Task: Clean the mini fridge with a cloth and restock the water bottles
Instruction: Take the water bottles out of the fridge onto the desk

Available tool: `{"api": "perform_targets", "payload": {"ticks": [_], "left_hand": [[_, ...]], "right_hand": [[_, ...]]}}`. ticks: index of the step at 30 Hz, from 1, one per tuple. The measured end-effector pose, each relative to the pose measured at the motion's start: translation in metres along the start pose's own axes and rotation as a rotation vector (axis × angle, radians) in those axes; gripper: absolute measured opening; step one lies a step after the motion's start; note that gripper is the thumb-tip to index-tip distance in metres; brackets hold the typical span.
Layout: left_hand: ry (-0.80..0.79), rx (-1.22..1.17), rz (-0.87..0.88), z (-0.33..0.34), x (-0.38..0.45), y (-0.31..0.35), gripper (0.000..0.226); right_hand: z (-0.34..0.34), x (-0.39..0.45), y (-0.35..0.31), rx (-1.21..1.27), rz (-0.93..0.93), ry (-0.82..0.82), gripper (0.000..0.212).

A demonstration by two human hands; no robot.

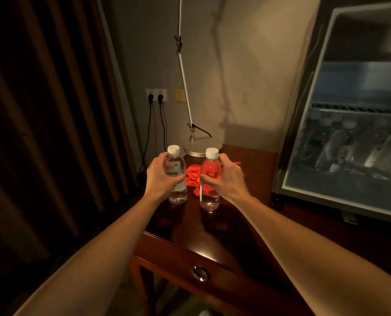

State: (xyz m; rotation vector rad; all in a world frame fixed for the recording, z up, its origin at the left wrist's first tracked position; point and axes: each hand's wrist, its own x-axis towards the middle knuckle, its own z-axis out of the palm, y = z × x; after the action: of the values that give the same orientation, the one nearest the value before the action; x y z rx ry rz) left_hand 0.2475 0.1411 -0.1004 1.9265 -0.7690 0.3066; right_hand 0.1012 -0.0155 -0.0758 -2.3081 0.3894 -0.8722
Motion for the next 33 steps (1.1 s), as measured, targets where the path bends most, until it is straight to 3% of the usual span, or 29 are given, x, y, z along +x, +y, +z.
{"api": "perform_targets", "payload": {"ticks": [9, 22, 24, 29, 33], "left_hand": [[-0.037, -0.031, 0.021, 0.008, 0.007, -0.001, 0.078], [-0.109, -0.011, -0.130, 0.007, 0.000, 0.007, 0.098], [-0.084, 0.066, -0.170, 0.002, -0.012, 0.016, 0.092], [-0.072, 0.219, -0.109, -0.003, -0.038, 0.039, 0.037], [-0.104, 0.257, 0.017, 0.018, -0.059, 0.081, 0.024]], "right_hand": [[0.020, 0.016, 0.008, 0.021, -0.013, -0.017, 0.056], [0.017, 0.016, 0.006, 0.070, 0.092, -0.093, 0.078], [0.005, 0.009, 0.008, 0.029, 0.119, -0.109, 0.085], [-0.043, -0.018, 0.024, -0.176, 0.199, -0.086, 0.087], [-0.093, -0.038, 0.044, -0.247, 0.239, -0.019, 0.078]]}}
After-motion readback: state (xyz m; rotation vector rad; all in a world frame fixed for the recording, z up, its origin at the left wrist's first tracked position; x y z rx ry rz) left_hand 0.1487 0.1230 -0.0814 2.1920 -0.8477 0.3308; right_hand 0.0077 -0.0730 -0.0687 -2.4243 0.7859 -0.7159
